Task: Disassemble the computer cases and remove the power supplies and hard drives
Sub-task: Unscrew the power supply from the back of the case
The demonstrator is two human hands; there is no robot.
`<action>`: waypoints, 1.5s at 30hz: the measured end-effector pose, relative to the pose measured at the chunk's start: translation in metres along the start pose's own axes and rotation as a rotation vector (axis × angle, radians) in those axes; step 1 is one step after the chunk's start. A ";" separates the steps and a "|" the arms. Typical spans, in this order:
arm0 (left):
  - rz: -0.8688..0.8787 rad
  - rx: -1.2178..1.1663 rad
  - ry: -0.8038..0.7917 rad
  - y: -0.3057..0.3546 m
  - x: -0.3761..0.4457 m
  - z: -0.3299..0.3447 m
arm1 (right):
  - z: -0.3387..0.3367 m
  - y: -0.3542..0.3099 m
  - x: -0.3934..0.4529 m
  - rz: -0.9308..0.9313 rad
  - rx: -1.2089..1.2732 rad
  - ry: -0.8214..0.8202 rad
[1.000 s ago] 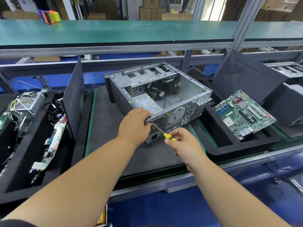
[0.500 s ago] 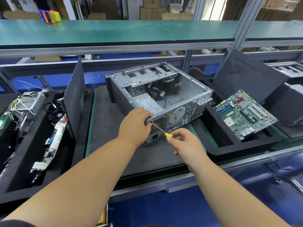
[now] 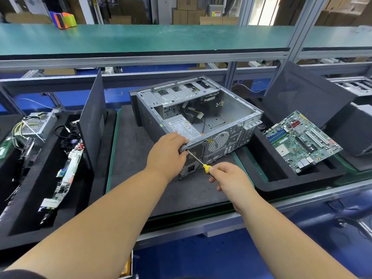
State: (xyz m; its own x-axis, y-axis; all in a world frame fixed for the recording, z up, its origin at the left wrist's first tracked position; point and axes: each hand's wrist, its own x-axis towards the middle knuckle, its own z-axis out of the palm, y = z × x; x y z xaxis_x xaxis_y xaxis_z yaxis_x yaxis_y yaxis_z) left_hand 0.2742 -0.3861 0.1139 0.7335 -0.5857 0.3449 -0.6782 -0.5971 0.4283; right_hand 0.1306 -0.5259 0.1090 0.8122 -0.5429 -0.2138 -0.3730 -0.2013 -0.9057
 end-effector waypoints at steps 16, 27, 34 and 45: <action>-0.004 -0.027 0.011 0.001 0.000 0.000 | 0.002 -0.001 0.001 -0.060 0.040 0.042; -0.006 -0.028 0.006 0.000 0.000 0.000 | -0.002 0.000 0.000 -0.080 0.034 0.032; -0.004 -0.030 0.015 0.002 -0.001 -0.001 | 0.000 -0.002 -0.001 -0.075 -0.009 0.049; 0.002 -0.034 0.021 0.003 -0.002 -0.002 | -0.001 0.000 -0.002 -0.056 0.058 0.007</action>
State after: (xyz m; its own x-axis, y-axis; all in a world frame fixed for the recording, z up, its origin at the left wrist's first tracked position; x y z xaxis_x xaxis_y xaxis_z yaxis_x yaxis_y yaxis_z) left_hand 0.2709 -0.3860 0.1160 0.7332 -0.5751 0.3630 -0.6780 -0.5767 0.4558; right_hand 0.1282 -0.5259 0.1100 0.8278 -0.5377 -0.1601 -0.3005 -0.1840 -0.9359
